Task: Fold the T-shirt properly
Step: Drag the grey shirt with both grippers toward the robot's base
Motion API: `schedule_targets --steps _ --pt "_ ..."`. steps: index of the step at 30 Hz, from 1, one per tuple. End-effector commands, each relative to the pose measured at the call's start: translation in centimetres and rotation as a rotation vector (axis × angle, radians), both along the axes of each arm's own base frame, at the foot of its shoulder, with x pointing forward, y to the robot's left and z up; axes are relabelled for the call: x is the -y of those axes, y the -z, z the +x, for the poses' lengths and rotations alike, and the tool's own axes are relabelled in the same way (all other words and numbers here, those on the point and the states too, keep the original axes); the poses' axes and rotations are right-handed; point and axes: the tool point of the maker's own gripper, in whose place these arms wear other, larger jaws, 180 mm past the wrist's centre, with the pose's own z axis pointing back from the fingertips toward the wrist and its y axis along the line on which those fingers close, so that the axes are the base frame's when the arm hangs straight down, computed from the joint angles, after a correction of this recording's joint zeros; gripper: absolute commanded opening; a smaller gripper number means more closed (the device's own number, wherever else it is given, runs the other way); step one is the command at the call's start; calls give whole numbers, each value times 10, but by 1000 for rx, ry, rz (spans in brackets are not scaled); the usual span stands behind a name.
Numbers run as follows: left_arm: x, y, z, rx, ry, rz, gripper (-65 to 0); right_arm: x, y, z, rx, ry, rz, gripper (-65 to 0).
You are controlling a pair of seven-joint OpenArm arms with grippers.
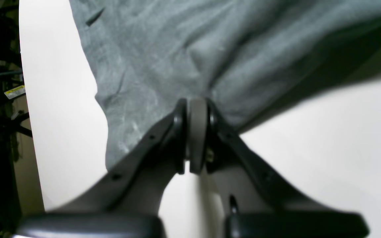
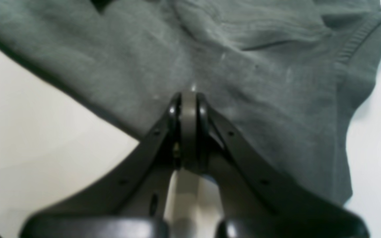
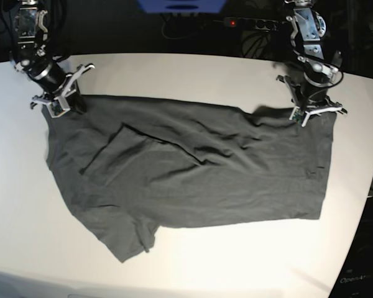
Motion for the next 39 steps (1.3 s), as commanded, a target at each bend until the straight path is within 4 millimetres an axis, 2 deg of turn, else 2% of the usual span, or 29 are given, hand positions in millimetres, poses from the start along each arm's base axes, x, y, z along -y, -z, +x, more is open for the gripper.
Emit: schedule_targets --steps 1,10,14,18,25,31,39 --pt "2 44 -65 -297 22 21 -615 52 66 -122 -564 -82 -351 -646" --pt "1 49 -88 -338 24 25 -615 60 64 -146 -561 -7 -310 -646" --pt "2 52 -100 -361 24 23 -615 74 61 -151 -561 44 -317 -646" --pt "4 54 -107 -375 23 17 -615 80 60 -162 -568 88 -308 -646" --pt "10 47 -125 -382 23 18 -615 74 61 -175 -578 91 -290 -646" --pt "12 42 -138 -391 26 25 -615 74 60 -180 -581 89 -287 -646" --pt "14 43 -140 -396 24 20 -615 94 55 -182 -567 156 -295 -646"
